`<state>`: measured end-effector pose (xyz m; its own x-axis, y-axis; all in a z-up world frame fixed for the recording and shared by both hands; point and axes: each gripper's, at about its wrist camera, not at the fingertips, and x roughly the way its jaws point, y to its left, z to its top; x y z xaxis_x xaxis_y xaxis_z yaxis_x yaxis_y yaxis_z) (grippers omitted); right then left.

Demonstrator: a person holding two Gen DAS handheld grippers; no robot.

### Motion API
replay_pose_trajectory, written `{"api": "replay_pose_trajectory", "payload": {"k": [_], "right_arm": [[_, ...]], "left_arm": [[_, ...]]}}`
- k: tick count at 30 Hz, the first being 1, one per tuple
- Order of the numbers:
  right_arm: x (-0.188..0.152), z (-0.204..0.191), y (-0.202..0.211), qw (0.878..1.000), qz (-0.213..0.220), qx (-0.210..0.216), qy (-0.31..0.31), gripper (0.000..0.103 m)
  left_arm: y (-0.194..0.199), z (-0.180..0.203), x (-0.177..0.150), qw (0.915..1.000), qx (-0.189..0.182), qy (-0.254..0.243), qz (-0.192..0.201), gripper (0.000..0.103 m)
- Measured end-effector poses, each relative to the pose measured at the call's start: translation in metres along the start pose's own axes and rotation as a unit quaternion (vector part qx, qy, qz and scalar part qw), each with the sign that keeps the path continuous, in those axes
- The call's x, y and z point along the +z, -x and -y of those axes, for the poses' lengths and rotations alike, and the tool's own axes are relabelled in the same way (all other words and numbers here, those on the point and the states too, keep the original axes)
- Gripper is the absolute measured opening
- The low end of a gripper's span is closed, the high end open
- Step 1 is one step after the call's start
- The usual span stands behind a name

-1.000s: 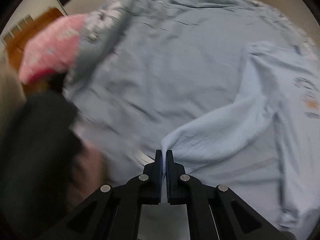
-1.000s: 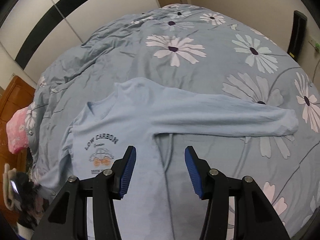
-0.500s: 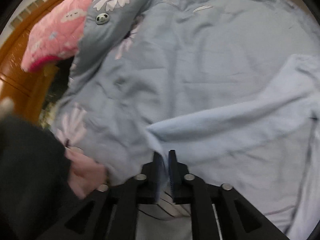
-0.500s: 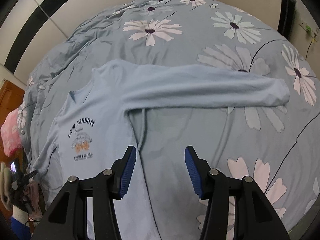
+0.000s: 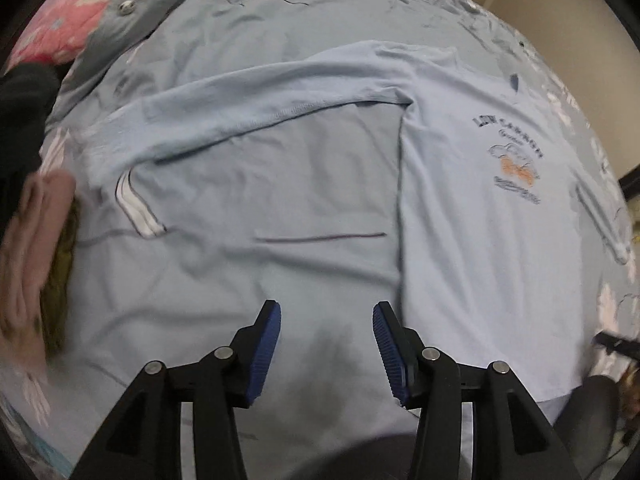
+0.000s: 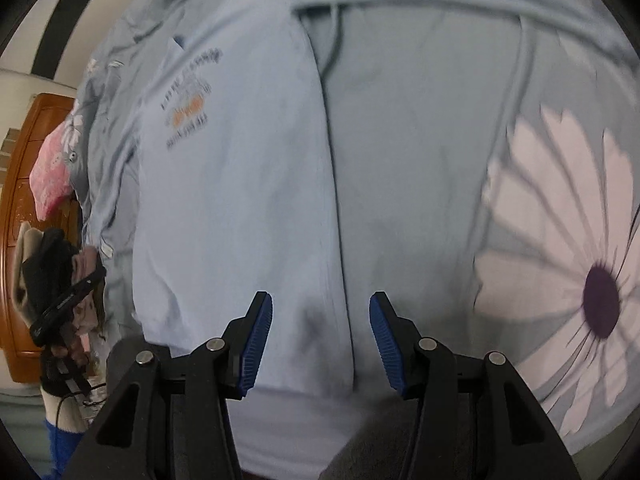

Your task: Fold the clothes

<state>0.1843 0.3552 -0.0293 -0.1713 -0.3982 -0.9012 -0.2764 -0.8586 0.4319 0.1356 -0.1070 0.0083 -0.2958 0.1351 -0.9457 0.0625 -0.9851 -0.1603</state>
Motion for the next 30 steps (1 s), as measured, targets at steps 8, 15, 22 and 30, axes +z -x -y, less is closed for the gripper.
{"api": "replay_pose_trajectory", "payload": {"k": [8, 15, 22, 30], "right_arm": [[-0.011, -0.005, -0.019, 0.999, -0.037, -0.002, -0.003, 0.029], [-0.016, -0.011, -0.006, 0.998, -0.008, -0.064, 0.023, 0.003], [-0.018, 0.003, 0.000, 0.999, 0.000, -0.032, -0.004, 0.003], [-0.020, -0.002, 0.005, 1.000, 0.001, -0.020, -0.005, 0.003]], "left_arm": [[0.012, 0.024, -0.028, 0.9996, -0.025, -0.006, -0.012, 0.056], [-0.016, 0.039, -0.038, 0.9960, -0.044, -0.011, -0.078, 0.057], [-0.057, 0.059, -0.044, 0.9861, -0.020, -0.050, -0.157, 0.054], [-0.060, 0.081, -0.051, 0.9808, -0.048, -0.083, -0.170, 0.014]]}}
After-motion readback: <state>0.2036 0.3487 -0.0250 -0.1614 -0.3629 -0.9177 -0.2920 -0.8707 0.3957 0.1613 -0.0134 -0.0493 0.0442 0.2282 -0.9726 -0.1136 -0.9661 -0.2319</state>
